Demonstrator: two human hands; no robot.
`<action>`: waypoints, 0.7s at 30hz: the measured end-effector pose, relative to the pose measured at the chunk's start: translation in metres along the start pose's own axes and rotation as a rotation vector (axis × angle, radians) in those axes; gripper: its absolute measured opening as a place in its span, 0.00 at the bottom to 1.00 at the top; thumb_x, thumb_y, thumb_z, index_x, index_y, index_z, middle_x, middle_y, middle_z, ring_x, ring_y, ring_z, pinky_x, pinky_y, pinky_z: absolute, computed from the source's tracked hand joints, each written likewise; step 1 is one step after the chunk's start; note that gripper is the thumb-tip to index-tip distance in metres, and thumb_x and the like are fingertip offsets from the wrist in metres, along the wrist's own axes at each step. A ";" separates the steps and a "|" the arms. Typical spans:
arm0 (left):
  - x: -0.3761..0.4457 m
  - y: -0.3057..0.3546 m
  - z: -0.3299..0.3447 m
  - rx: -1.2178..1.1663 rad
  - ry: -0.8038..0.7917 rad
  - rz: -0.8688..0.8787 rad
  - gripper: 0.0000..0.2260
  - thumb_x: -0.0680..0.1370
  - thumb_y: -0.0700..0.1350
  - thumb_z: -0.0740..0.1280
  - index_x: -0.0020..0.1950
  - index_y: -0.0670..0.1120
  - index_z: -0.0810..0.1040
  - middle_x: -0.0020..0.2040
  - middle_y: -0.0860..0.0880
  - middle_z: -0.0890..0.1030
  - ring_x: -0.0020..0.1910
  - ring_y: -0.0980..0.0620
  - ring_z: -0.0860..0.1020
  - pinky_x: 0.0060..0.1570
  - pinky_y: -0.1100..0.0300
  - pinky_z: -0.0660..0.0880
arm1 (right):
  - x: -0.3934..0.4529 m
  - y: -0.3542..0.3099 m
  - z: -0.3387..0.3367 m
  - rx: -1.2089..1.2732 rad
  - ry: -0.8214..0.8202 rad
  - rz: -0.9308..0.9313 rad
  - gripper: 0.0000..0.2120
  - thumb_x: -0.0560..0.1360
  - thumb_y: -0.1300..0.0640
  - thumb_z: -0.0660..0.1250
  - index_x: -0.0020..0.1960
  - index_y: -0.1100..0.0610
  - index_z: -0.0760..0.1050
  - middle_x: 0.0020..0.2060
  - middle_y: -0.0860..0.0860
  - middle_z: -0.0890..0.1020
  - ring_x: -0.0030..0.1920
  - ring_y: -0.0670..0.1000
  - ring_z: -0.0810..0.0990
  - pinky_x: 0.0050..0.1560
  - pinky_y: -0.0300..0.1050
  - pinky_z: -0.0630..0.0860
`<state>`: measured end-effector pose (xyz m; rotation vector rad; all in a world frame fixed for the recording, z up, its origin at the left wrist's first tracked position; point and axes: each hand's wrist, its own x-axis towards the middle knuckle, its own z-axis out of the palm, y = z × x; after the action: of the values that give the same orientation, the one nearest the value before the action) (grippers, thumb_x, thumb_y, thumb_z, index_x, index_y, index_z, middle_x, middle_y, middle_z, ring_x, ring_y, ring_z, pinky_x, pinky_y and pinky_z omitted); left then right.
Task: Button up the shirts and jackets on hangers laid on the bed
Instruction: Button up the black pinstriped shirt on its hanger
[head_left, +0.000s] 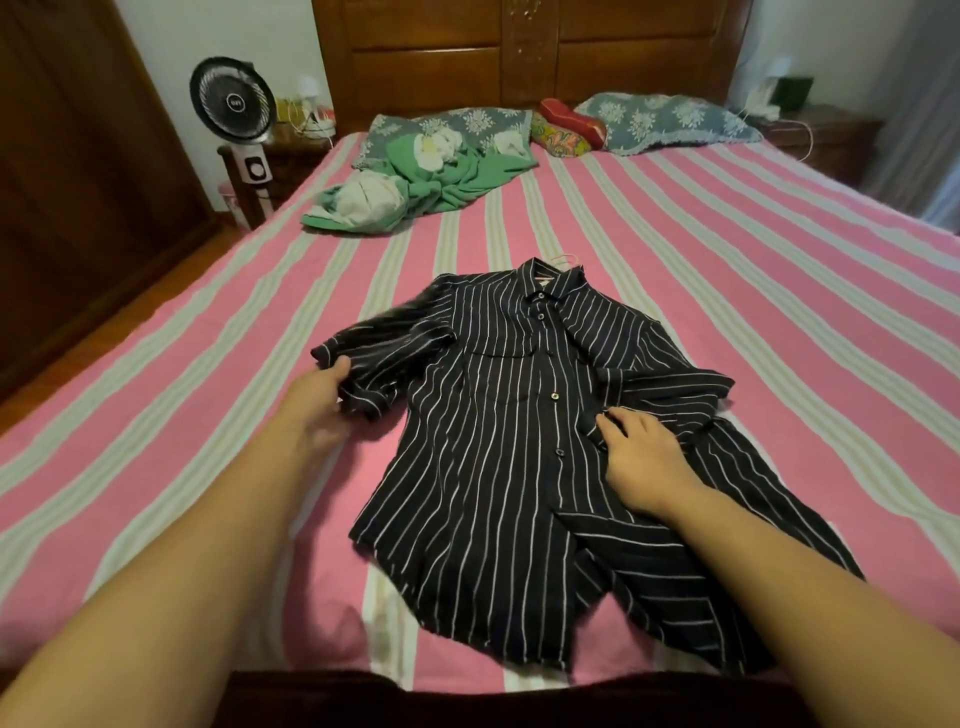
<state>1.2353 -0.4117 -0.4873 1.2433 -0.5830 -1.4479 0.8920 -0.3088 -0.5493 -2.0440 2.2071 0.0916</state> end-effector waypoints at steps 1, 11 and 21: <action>-0.011 0.005 0.003 -0.132 -0.040 -0.037 0.06 0.84 0.40 0.62 0.56 0.42 0.78 0.49 0.40 0.84 0.42 0.45 0.84 0.51 0.43 0.80 | 0.000 0.000 0.000 0.003 0.000 -0.001 0.31 0.81 0.55 0.57 0.82 0.54 0.52 0.80 0.54 0.55 0.79 0.57 0.52 0.79 0.54 0.51; -0.120 -0.021 0.034 -0.152 -0.294 -0.051 0.12 0.84 0.36 0.60 0.65 0.40 0.77 0.57 0.40 0.84 0.55 0.43 0.84 0.51 0.49 0.83 | -0.002 -0.002 -0.031 0.075 -0.171 -0.042 0.29 0.81 0.61 0.56 0.81 0.57 0.56 0.80 0.57 0.58 0.79 0.57 0.57 0.79 0.49 0.54; -0.140 -0.091 0.067 1.727 -0.894 0.748 0.28 0.82 0.53 0.64 0.81 0.48 0.62 0.82 0.46 0.57 0.80 0.46 0.57 0.79 0.55 0.53 | -0.046 -0.054 -0.075 1.528 -0.337 0.210 0.19 0.79 0.48 0.69 0.65 0.57 0.75 0.53 0.57 0.84 0.49 0.54 0.84 0.54 0.55 0.82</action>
<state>1.1189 -0.2744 -0.4916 1.1023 -2.9057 -0.4966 0.9452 -0.2773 -0.4667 -0.8235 1.3573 -0.8565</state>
